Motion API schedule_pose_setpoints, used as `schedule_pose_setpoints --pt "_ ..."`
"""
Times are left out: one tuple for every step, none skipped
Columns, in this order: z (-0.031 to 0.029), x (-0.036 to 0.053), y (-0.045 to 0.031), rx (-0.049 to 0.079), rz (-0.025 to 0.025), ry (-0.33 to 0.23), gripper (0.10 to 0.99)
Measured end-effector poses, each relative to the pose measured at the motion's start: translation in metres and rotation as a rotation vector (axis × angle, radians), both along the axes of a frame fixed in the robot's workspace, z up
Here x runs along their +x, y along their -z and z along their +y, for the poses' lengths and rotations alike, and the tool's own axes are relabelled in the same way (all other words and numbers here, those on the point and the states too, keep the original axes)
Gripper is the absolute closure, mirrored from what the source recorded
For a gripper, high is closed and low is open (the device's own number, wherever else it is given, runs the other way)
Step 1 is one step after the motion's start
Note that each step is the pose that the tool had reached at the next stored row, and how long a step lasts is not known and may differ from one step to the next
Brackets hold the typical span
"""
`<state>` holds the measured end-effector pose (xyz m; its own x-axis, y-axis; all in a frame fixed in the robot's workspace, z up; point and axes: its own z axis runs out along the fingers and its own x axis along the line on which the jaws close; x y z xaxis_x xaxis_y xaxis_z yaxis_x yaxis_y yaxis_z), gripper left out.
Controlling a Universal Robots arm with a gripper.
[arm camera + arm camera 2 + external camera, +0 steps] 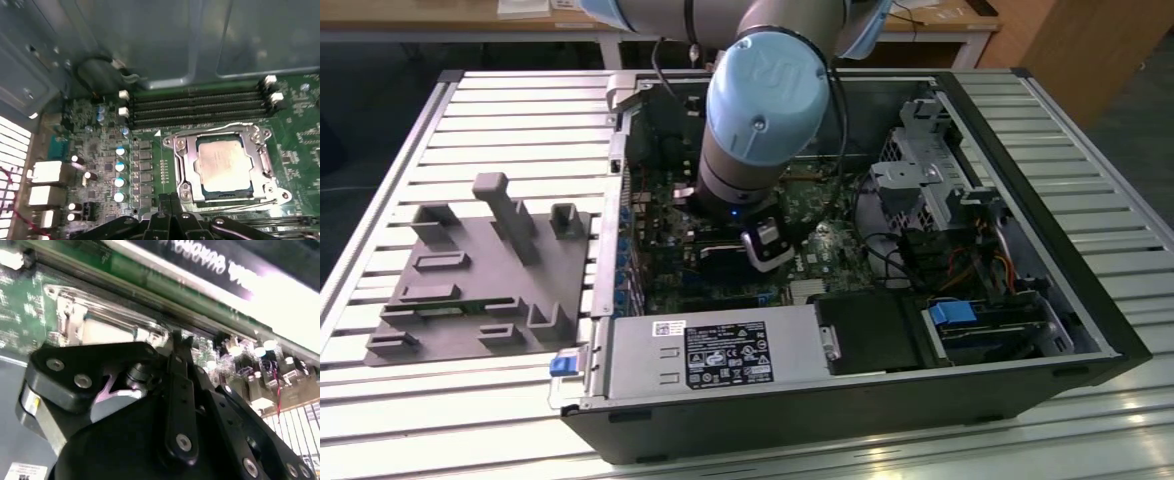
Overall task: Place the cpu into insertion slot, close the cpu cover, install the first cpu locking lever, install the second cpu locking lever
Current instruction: 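Install the second cpu locking lever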
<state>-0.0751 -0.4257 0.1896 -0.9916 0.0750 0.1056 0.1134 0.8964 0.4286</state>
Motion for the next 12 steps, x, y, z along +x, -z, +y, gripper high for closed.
schedule_pose_setpoints --pt "0.0 0.0 -0.0045 0.0 0.0001 0.0 0.984" --pt "0.0002 0.0 -0.0088 0.0 0.0001 0.0 0.984" --pt "0.0003 0.0 -0.013 -0.001 0.0001 0.0 0.984" --pt "0.0004 0.0 -0.0169 -0.001 0.0 0.0 0.984" --pt "0.0005 0.0 -0.0204 -0.001 0.0 0.0 0.984" --pt "0.0006 0.0 -0.0241 -0.001 0.0 0.0 0.984" --pt "0.0007 0.0 -0.0274 -0.001 0.0 0.0 0.984" --pt "0.0007 0.0 -0.0299 -0.001 0.0 0.0 0.984" --pt "0.0008 0.0003 -0.0313 -0.001 0.0001 0.0 0.984" --pt "0.0009 0.0013 -0.0317 -0.001 0.0 0.0 0.984" --pt "0.0009 0.0034 -0.0317 -0.001 0.0 0.0 0.984" --pt "0.0009 0.0064 -0.0318 -0.001 0.0 0.0 0.984"
